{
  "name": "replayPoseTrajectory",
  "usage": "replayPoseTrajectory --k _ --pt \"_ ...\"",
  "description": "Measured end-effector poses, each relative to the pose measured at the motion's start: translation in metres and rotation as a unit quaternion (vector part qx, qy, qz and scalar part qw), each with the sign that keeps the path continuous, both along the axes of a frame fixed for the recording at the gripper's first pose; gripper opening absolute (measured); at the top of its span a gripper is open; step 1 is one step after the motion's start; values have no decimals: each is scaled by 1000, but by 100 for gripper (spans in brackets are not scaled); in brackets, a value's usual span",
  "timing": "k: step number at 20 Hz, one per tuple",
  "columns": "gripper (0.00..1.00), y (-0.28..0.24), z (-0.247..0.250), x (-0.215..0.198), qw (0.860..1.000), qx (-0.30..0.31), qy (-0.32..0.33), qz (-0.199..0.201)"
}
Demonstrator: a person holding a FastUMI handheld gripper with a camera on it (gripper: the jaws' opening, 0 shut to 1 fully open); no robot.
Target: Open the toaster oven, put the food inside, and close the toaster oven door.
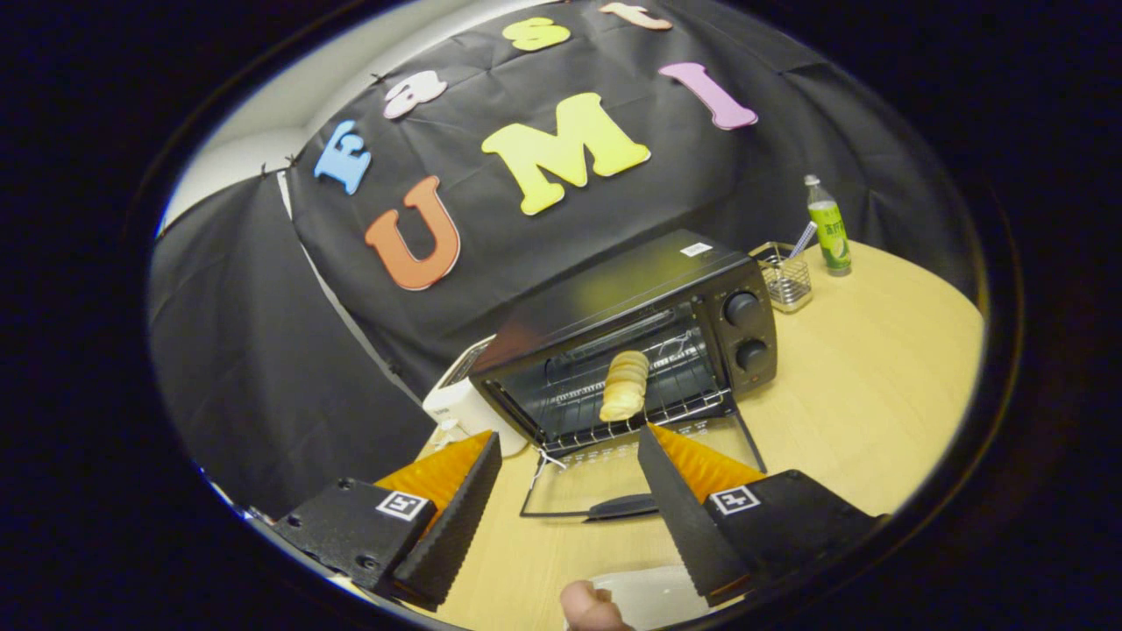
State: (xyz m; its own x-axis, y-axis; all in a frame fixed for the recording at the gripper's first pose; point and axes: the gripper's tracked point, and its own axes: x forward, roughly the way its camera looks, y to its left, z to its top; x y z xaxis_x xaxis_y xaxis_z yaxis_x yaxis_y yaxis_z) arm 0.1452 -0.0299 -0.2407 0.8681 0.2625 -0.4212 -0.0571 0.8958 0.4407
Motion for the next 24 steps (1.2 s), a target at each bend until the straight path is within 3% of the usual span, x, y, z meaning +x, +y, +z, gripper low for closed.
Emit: replayPoseTrajectory --k 3,6,11,17,24 --pt "100 -10 -24 -8 995 -95 15 -16" --pt "100 -3 -55 -16 988 -148 42 -1" --pt "100 3 -108 -34 977 -174 119 -3" --pt "100 23 -163 -46 970 -149 193 18" --pt "100 14 -172 -26 965 -195 178 6"
